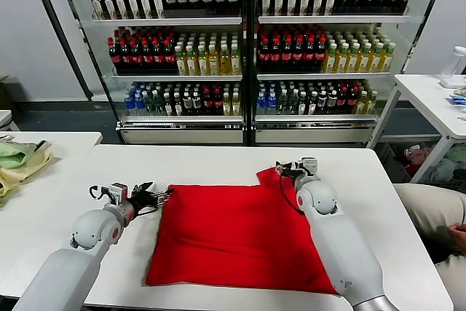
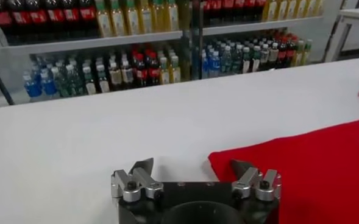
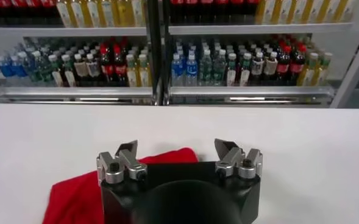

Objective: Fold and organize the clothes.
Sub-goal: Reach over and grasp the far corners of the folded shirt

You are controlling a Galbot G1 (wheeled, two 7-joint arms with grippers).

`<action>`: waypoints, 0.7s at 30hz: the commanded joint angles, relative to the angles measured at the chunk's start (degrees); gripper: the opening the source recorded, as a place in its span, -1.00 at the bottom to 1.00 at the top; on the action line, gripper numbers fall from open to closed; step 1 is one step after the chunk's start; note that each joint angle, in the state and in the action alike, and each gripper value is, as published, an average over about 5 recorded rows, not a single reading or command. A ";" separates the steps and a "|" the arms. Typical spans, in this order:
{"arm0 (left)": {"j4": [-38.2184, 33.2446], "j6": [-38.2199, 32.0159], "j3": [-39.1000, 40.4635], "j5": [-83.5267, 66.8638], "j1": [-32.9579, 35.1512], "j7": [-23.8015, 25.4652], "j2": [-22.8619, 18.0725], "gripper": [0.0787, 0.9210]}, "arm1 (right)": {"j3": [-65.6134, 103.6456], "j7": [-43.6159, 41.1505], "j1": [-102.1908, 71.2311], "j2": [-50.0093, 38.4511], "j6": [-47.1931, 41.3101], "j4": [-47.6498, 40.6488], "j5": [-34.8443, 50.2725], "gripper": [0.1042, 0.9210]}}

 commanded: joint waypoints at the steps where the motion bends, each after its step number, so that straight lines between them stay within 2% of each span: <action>1: 1.84 0.08 0.32 0.10 -1.14 2.48 0.07 0.77 | -0.70 0.83 1.16 1.14 -0.55 -2.53 -0.75 0.76; 5: 1.82 -0.50 0.53 0.59 -0.95 2.85 -0.07 0.77 | -0.45 2.19 0.05 0.60 -1.02 -2.01 -0.92 0.69; 10: 2.76 -1.70 0.60 0.90 -0.94 2.87 -0.42 0.75 | 0.18 1.73 -0.88 -0.19 -0.73 -1.45 0.05 0.37; 13: 2.61 -1.70 0.56 0.75 -0.91 2.93 -0.39 0.61 | 0.32 1.35 -0.98 -0.19 -0.47 -1.35 0.25 0.16; 21: 2.02 -1.69 0.75 0.95 -0.07 3.35 -1.26 0.08 | 0.45 1.11 -1.56 0.04 -0.39 -0.64 0.25 -0.37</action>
